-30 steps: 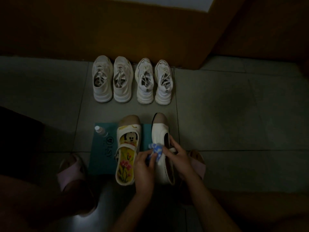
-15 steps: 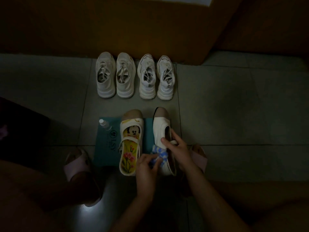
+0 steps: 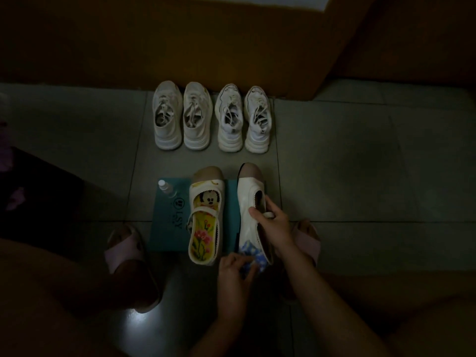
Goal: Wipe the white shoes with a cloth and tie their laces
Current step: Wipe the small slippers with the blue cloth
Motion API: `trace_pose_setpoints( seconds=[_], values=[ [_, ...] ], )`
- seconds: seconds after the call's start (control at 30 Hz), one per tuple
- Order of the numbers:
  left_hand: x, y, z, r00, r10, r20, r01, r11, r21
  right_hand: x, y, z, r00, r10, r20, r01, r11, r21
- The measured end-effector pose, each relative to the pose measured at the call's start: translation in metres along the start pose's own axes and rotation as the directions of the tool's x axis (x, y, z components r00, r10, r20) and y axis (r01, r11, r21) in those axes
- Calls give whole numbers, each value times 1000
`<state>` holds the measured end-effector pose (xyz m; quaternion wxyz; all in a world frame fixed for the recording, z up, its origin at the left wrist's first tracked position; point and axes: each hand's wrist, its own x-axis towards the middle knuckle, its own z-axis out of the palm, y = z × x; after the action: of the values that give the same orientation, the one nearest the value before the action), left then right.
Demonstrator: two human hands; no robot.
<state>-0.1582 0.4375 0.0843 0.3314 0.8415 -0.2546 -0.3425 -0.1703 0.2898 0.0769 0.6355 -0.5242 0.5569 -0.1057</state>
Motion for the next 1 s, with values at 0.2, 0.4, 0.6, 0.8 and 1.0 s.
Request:
trace_pose_setpoints(
  seconds=[0.2, 0.4, 0.6, 0.8, 1.0],
  values=[
    [-10, -7, 0, 997, -25, 75, 26, 999, -21, -1, -3, 2, 1000, -4, -18, 4, 1000, -1],
    [-14, -4, -13, 986, -145, 77, 158, 969, -192, 3, -2, 6, 999, 19, -31, -19, 1000, 7],
    [1, 20, -49, 984, -144, -107, 100, 935, -339, -3, -9, 9, 999, 12, -41, -12, 1000, 1],
    [40, 31, -77, 957, -156, -244, 36, 901, -432, -8, -6, 22, 991, -91, -98, 77, 988, -137],
    [68, 32, -90, 928, -227, -296, 46, 857, -514, -8, 5, 40, 959, -162, -234, 59, 917, -395]
  ],
)
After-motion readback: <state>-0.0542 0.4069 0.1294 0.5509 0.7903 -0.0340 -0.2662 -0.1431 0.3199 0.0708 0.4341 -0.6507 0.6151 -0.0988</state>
